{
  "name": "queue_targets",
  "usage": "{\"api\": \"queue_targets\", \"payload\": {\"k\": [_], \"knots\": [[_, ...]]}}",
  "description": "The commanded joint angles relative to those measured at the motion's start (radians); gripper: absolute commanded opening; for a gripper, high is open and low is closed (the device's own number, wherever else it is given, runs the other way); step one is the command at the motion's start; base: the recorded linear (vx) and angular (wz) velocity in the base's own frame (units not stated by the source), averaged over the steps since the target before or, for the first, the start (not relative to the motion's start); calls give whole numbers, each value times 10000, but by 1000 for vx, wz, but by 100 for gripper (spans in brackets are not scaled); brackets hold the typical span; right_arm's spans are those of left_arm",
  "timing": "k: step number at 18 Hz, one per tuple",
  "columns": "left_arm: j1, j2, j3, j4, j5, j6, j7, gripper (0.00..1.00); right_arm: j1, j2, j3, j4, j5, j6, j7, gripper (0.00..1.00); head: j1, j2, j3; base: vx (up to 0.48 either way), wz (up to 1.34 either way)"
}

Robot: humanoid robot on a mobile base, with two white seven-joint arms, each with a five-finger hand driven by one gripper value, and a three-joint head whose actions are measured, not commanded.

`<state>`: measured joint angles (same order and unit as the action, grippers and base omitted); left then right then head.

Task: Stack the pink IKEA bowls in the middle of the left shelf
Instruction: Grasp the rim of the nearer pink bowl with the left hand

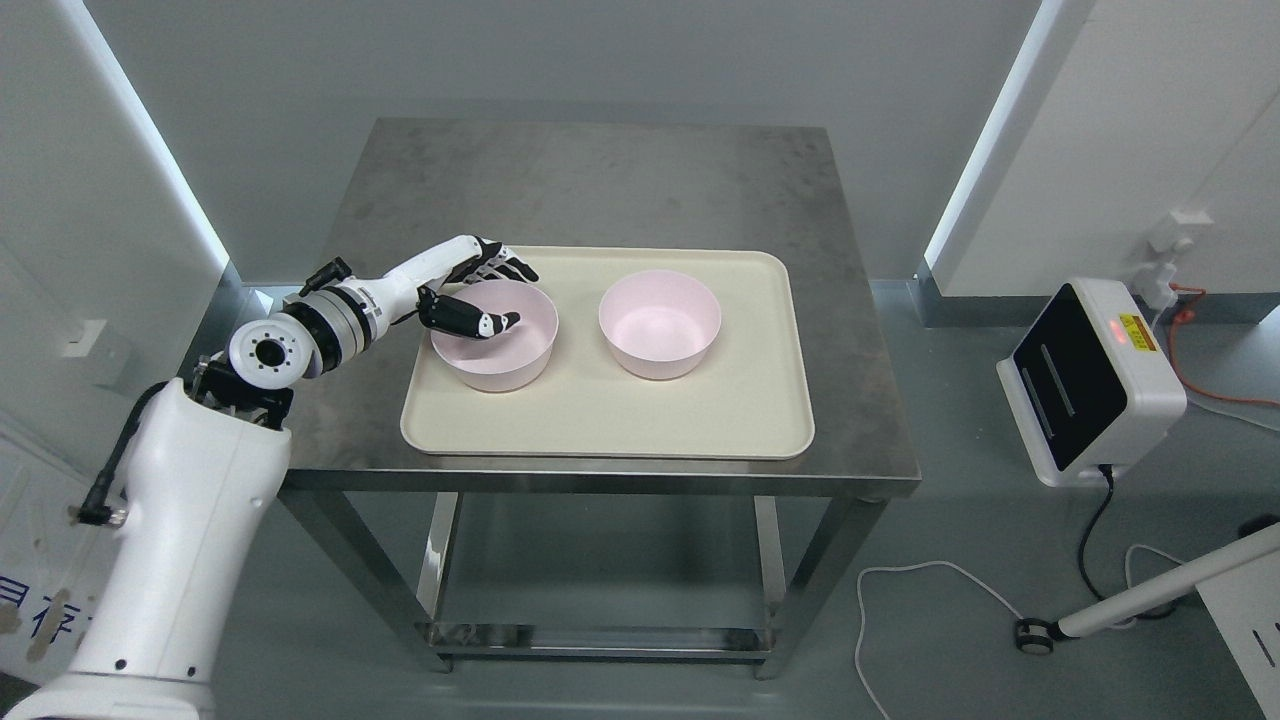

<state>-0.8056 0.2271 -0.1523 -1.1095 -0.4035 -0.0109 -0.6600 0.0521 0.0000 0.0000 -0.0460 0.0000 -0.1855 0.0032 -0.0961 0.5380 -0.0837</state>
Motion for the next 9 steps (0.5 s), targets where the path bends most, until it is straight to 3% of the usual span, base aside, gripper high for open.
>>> {"api": "queue_targets", "payload": {"k": [1, 4, 9], "knots": [[-28, -552, 49, 1092, -504, -534, 340, 27, 0, -174, -92, 0, 77, -2, -2, 100, 0, 0, 0, 0, 0], [-28, -752, 356, 1200, -1026, -948, 587, 15, 0, -174, -92, 0, 77, -1, -2, 100, 0, 0, 0, 0, 0], [-43, -813, 388, 1216, -1150, -1026, 602, 3, 0, -174, -92, 0, 77, -1, -2, 100, 0, 0, 0, 0, 0]]}}
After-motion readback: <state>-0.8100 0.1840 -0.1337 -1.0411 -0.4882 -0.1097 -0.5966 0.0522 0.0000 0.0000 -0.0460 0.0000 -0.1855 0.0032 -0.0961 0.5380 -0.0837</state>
